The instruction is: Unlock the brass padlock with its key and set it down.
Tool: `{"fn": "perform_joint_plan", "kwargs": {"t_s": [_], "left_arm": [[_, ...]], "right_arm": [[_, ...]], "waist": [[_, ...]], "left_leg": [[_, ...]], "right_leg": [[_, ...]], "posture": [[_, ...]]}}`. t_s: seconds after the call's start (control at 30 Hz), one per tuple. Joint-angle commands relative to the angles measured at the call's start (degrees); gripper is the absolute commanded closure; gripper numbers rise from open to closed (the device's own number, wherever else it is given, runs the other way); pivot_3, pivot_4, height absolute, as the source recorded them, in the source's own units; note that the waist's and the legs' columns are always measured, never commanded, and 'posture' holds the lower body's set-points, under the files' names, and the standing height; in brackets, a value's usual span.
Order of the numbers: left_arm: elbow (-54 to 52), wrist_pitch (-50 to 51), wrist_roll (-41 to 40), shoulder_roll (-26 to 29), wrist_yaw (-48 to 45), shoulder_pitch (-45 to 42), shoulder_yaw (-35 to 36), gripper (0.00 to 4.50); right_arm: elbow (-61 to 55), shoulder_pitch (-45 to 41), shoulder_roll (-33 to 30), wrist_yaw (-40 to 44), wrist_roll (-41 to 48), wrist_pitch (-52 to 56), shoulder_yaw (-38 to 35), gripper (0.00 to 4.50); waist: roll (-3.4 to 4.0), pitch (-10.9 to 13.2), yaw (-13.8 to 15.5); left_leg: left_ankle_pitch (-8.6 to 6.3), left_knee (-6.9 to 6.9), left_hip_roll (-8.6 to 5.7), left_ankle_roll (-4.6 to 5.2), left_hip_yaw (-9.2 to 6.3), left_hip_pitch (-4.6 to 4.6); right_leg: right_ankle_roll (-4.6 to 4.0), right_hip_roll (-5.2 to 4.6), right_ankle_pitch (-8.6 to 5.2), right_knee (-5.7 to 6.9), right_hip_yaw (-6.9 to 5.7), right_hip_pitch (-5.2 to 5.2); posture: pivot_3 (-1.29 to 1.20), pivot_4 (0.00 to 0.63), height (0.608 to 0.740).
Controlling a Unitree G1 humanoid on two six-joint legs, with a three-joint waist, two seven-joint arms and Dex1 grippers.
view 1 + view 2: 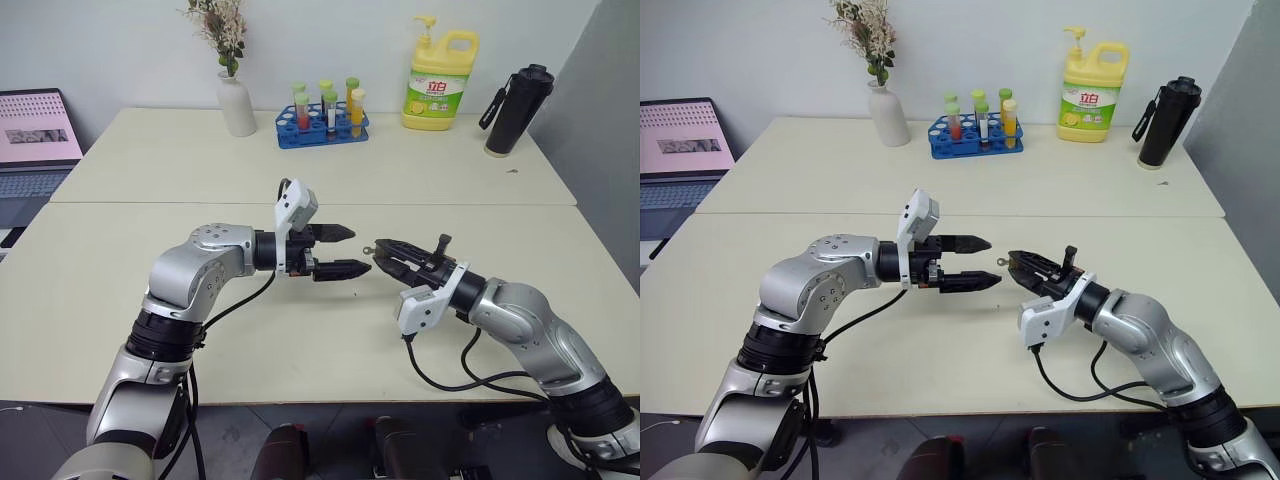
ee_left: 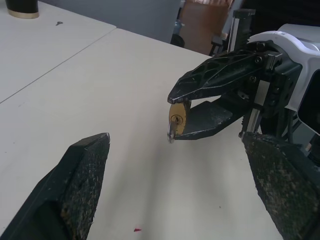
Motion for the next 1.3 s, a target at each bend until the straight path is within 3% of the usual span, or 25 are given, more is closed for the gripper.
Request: {"fn": "perform_joint_plan", "kwargs": {"t_s": [0.03,0.1,0.4,0.47,0.77,1.07,1.3], "left_arm": [[-0.42,0.33,-0.9,-0.62,-0.31,-1.77,0.7,0.46],[-0.4,0.34,-0.77,-0.68,-0.42,-1.82,0.7,0.93],[0.52,-0.39,-0.2,-1.16,-2.17,-1.97,-0.51,4.02],[0.5,-0.32,-0.24,-1.18,-2.38,-1.91,-0.5,4.5],[0.44,-6.17,2.94,-0.43,-5.2,-1.4,-2.02,4.5],[4.79,-44.21,19.76,-0.95,-6.19,2.75,-5.38,4.5],[7.66,-45.78,18.98,-3.65,-3.85,1.92,-3.34,4.5]], "right_arm": [[-1.0,-0.98,0.34,-0.32,0.93,-1.18,-1.09,3.56],[-0.89,-1.0,0.48,-0.18,1.06,-1.43,-1.15,3.56],[-0.33,-1.71,1.24,0.65,2.09,-1.93,-1.17,3.56],[-0.4,-1.7,1.37,0.74,2.22,-1.9,-1.2,3.56],[-0.29,-1.79,1.7,1.11,3.08,-2.07,-1.28,3.56],[-0.56,-1.74,2.59,1.46,5.02,-1.29,-1.76,3.56],[-0.62,-1.92,2.66,1.65,5.43,-1.5,-1.63,3.56]], "waist": [[0.0,0.0,0.02],[0.0,0.0,0.02],[0.0,0.0,0.03],[0.0,0.0,0.03],[0.0,0.0,0.04],[0.0,0.0,0.15],[0.0,0.0,0.17]], "left_leg": [[0.0,0.0,0.0,0.0,0.0,0.0],[0.0,0.0,0.0,0.0,0.0,0.0],[0.0,0.0,-0.01,0.0,0.01,0.0],[0.0,0.0,0.0,0.0,0.0,0.01],[0.0,0.01,-0.01,0.0,0.01,0.0],[0.0,0.0,-0.01,0.0,0.04,0.01],[0.0,0.03,-0.03,0.02,0.08,-0.01]], "right_leg": [[0.0,0.0,0.0,0.0,0.0,0.0],[0.0,0.0,0.0,0.0,0.0,0.0],[-0.03,-0.01,0.02,0.01,0.0,0.0],[-0.03,0.0,0.01,0.01,0.0,0.0],[-0.04,0.0,0.02,0.01,0.0,0.0],[-0.24,-0.02,0.14,0.0,0.04,0.01],[-0.11,-0.01,0.06,0.0,0.0,0.01]], "posture": [[0.0,0.15,0.74],[0.0,0.15,0.74],[0.0,0.15,0.74],[0.0,0.15,0.74],[0.0,0.15,0.74],[0.0,0.15,0.74],[0.0,0.15,0.74]]}}
